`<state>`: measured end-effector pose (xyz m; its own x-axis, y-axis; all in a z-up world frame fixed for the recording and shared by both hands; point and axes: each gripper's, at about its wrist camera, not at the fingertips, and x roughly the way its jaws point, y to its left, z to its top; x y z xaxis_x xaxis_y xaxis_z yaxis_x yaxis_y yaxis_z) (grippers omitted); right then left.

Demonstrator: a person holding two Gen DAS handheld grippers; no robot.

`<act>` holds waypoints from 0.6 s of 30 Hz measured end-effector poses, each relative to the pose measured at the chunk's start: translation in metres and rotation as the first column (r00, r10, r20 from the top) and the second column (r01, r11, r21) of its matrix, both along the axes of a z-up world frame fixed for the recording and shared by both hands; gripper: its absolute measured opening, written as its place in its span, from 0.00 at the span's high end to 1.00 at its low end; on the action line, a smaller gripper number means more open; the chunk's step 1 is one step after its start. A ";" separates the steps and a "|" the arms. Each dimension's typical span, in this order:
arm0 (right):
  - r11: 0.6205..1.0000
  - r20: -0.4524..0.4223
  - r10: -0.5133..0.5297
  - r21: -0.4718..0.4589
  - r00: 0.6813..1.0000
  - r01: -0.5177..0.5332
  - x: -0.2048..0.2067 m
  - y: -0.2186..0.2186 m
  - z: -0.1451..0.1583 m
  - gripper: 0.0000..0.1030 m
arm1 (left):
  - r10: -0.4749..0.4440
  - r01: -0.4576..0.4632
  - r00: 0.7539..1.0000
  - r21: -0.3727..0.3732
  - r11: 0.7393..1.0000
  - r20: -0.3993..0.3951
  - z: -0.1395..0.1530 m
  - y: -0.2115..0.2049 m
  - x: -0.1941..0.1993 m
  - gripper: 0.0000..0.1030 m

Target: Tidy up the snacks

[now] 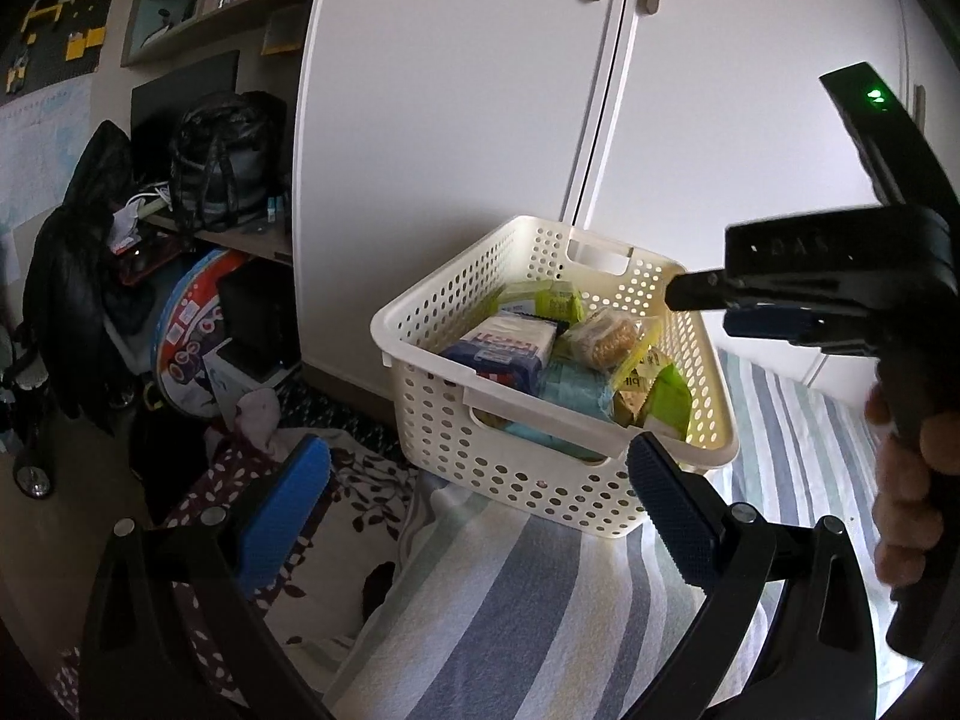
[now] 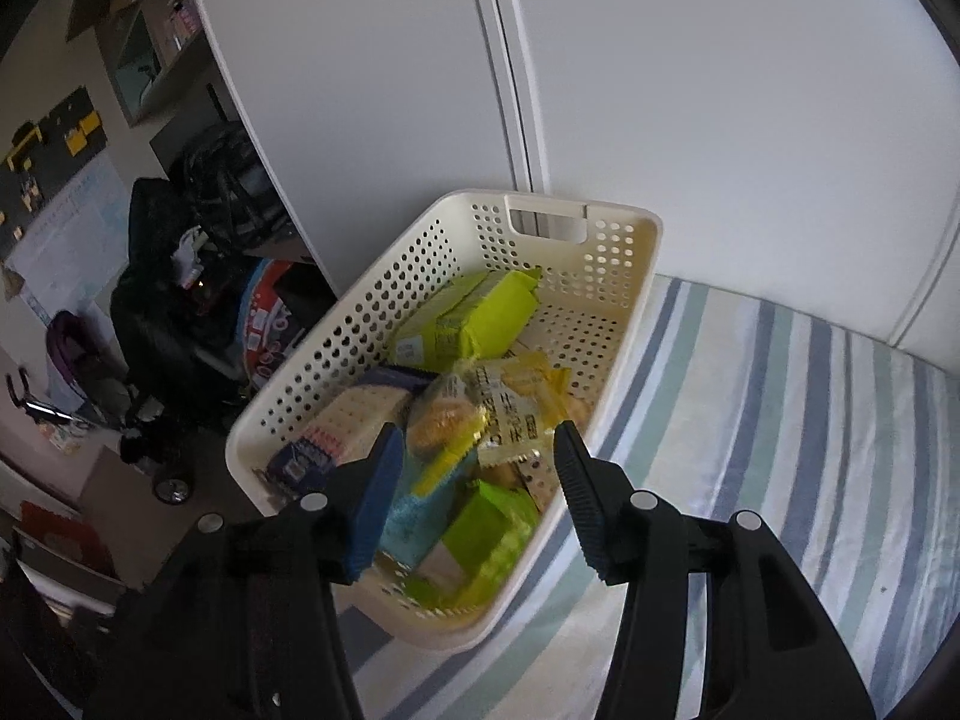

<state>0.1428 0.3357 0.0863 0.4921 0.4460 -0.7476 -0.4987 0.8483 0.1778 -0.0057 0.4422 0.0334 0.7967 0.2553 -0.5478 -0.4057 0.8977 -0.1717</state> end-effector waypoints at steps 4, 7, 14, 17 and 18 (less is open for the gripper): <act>1.000 0.036 -0.013 -0.022 0.999 0.013 -0.017 -0.008 -0.002 0.49 | 0.007 -0.007 1.000 0.001 1.000 -0.001 0.000 0.000 0.000 0.02; 0.999 0.044 -0.032 -0.024 0.998 0.034 -0.026 -0.018 -0.005 0.46 | 0.018 -0.018 1.000 -0.002 1.000 -0.002 0.001 0.002 -0.001 0.02; 0.996 0.099 -0.073 -0.034 0.992 0.076 -0.051 -0.038 0.000 0.37 | -0.037 0.038 0.999 0.029 0.999 -0.024 0.006 -0.002 0.001 0.02; 0.993 0.158 -0.107 -0.035 0.982 0.114 -0.064 -0.048 0.007 0.21 | -0.065 0.073 0.995 0.112 0.991 -0.072 0.014 -0.008 0.002 0.02; 0.992 0.171 -0.114 -0.034 0.979 0.122 -0.068 -0.051 0.009 0.20 | -0.076 0.086 0.994 0.133 0.987 -0.082 0.017 -0.009 0.001 0.02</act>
<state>0.0750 0.2847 0.0957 0.6599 0.3455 -0.6672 -0.4142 0.9082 0.0605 -0.0047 0.4335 0.0506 0.7752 0.2676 -0.5723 -0.3378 0.9411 -0.0175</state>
